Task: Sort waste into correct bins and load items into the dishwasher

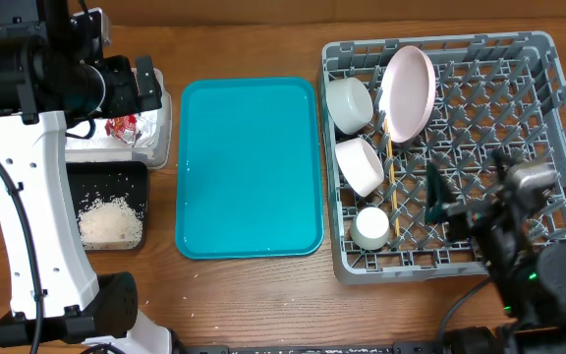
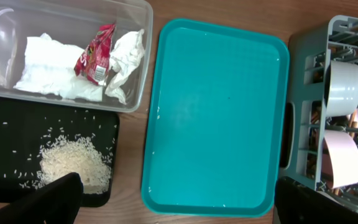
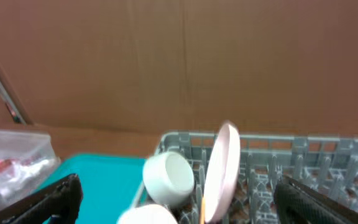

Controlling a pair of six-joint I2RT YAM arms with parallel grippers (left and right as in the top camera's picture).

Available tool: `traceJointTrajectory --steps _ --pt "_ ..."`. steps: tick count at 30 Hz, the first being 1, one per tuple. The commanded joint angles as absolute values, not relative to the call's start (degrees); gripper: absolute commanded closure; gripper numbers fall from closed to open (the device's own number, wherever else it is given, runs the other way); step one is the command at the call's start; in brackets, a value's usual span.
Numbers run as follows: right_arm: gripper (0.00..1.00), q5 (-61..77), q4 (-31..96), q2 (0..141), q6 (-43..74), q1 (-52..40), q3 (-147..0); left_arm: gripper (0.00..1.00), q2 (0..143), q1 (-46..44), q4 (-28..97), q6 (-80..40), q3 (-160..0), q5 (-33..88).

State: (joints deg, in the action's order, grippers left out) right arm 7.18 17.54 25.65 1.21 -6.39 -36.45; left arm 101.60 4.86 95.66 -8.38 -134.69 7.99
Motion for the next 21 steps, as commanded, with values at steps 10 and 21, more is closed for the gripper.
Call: traceJointTrajectory --steps 10,21 --pt "0.00 7.5 1.7 7.2 4.7 -6.0 -5.8 0.00 101.5 4.9 95.5 -7.3 -135.4 8.4" --pt "0.00 5.1 4.2 0.1 4.5 -6.1 -0.5 0.00 101.5 4.9 95.5 -7.3 -135.4 8.4"
